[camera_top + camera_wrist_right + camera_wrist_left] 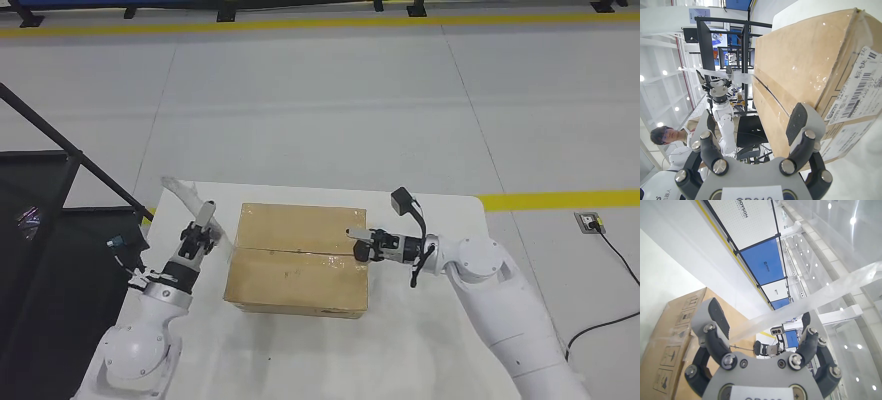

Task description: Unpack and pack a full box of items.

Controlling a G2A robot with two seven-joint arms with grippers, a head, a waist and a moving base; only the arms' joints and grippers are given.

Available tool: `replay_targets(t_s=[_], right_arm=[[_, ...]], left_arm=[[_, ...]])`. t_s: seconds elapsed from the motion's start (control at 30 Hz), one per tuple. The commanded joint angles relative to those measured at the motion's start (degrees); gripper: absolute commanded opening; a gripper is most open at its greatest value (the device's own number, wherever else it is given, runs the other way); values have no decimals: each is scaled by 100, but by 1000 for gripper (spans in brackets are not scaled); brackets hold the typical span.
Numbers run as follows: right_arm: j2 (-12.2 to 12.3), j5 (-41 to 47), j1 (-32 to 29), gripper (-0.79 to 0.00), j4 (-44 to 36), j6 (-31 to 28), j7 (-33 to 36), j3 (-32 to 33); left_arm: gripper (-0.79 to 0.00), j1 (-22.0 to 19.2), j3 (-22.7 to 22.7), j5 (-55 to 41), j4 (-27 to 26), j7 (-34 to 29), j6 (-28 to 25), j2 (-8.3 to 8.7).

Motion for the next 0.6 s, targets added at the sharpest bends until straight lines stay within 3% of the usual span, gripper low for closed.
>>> replay_targets(t_s=[0.0, 0.57], right_arm=[[1, 18, 14, 0, 21, -12, 12, -6], [170, 272, -236, 0, -364, -221, 196, 430]], left_arm=[[0, -45, 81, 140, 4, -23, 23, -5], [0, -636, 826, 881, 447, -263, 151, -92]])
